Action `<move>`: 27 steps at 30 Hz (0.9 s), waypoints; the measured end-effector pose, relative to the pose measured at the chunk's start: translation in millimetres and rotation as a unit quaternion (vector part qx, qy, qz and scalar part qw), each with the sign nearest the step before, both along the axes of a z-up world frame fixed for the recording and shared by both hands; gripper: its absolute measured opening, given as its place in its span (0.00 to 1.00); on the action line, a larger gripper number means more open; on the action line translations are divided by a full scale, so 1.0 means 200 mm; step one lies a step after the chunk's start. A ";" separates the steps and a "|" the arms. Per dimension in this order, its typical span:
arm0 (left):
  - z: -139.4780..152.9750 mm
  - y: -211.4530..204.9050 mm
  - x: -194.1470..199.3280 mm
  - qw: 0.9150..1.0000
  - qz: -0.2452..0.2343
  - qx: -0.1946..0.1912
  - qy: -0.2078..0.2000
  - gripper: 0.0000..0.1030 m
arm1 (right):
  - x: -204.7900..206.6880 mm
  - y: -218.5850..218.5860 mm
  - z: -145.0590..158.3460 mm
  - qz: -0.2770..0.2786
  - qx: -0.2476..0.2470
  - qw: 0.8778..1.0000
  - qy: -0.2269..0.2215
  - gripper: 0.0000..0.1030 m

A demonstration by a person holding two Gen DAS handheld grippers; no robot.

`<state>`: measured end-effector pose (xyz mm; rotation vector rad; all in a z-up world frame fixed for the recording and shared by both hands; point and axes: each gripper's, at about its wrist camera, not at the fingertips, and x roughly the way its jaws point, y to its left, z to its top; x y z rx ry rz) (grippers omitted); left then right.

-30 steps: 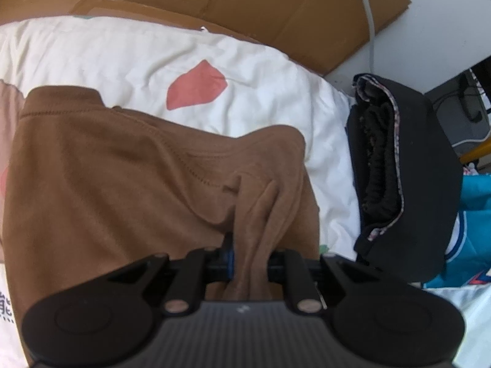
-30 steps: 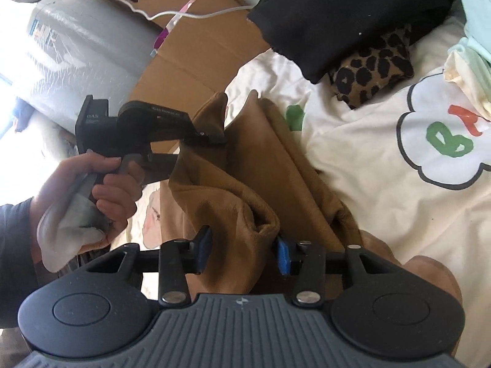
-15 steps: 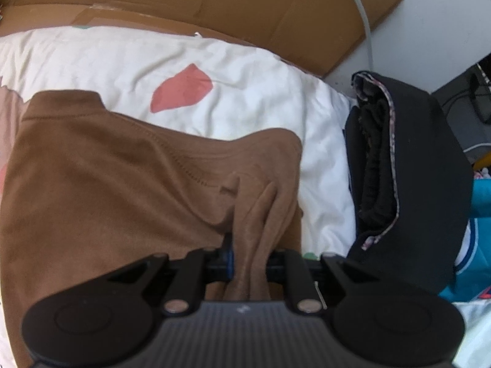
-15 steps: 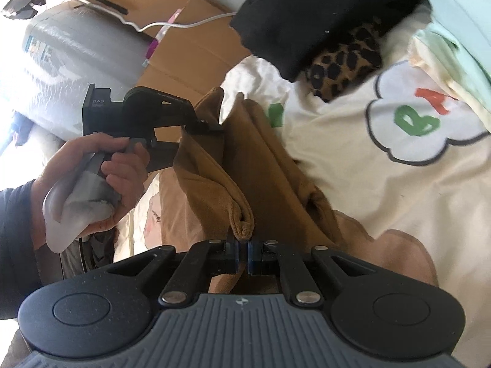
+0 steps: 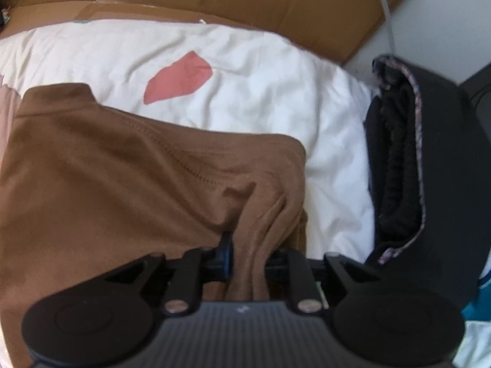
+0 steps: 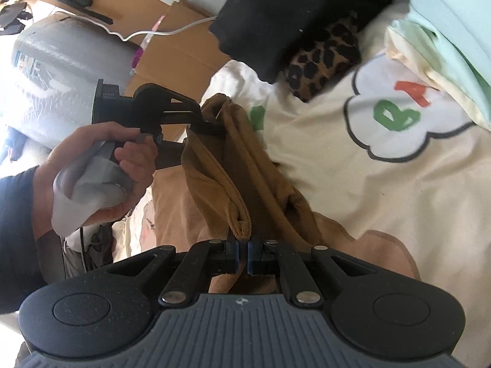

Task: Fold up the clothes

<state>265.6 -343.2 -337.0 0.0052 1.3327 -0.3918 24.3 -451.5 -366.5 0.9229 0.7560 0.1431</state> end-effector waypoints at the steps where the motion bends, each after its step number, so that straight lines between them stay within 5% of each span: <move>1: 0.00 -0.02 0.00 1.000 -0.008 0.013 -0.002 0.19 | 0.00 0.00 -0.01 -0.002 0.002 1.000 0.002 0.03; 9: 0.07 -0.10 -0.01 0.999 -0.036 0.033 0.001 0.28 | 0.00 -0.03 -0.06 -0.019 0.003 1.000 0.018 0.03; 19: 0.21 -0.04 0.00 0.995 -0.056 -0.071 0.039 0.43 | -0.03 -0.05 -0.10 -0.030 0.004 0.999 0.023 0.03; 27: 0.34 0.14 -0.11 0.989 -0.147 -0.020 -0.022 0.43 | -0.04 -0.08 -0.11 -0.042 0.013 0.999 0.026 0.03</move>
